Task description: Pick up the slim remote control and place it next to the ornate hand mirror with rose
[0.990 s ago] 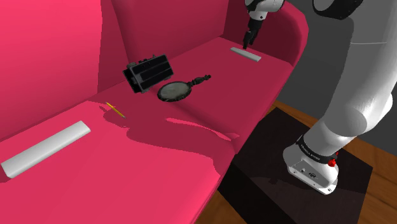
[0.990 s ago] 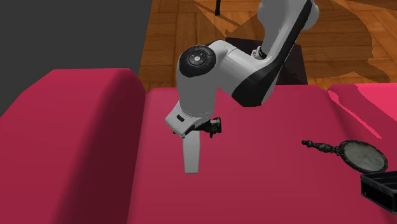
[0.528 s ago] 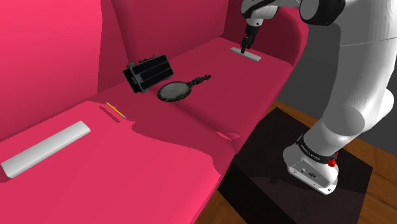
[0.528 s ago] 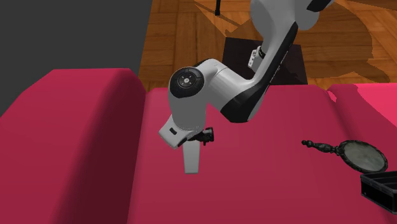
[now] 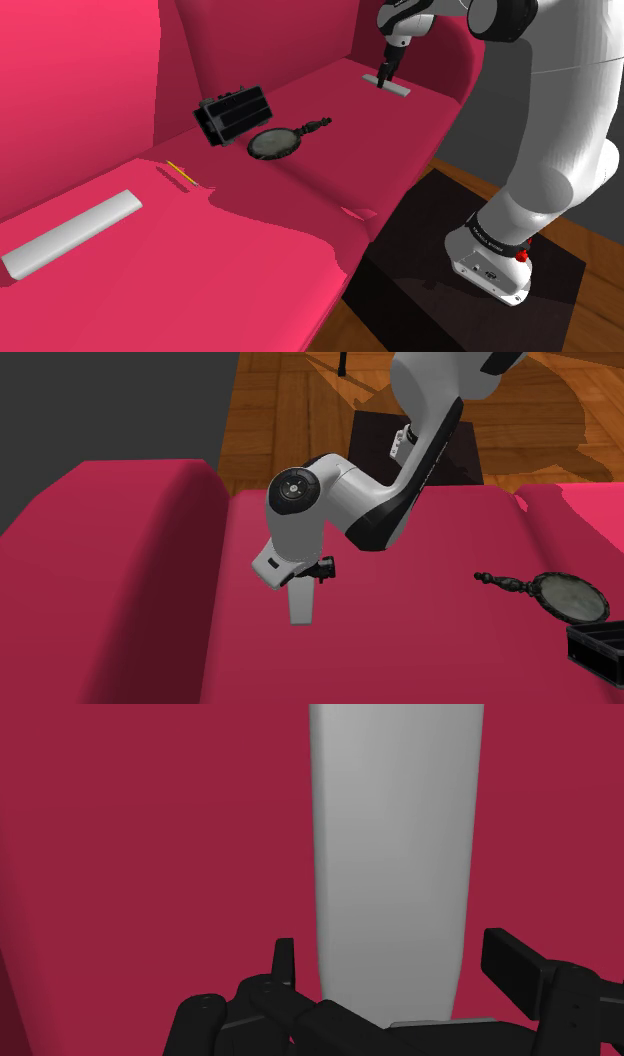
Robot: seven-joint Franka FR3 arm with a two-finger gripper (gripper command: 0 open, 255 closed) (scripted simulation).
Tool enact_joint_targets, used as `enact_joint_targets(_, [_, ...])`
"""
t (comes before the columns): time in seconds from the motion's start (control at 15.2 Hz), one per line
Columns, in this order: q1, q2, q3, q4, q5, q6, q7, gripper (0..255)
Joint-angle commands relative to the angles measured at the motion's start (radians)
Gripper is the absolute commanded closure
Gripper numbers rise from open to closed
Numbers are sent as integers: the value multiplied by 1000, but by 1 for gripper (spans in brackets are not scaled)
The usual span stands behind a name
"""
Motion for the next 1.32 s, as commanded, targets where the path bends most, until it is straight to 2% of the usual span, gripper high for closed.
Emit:
enact_joint_targets(0.0, [0,0,0,0,0,0,0,0])
enact_joint_targets(0.07, [0,0,0,0,0,0,0,0])
enact_joint_targets(0.13, [0,0,0,0,0,0,0,255])
enact_joint_targets(0.73, [0,0,0,0,0,0,0,255])
enact_joint_targets(1.25, [4,-42,-11,45,-18,-84,11,255])
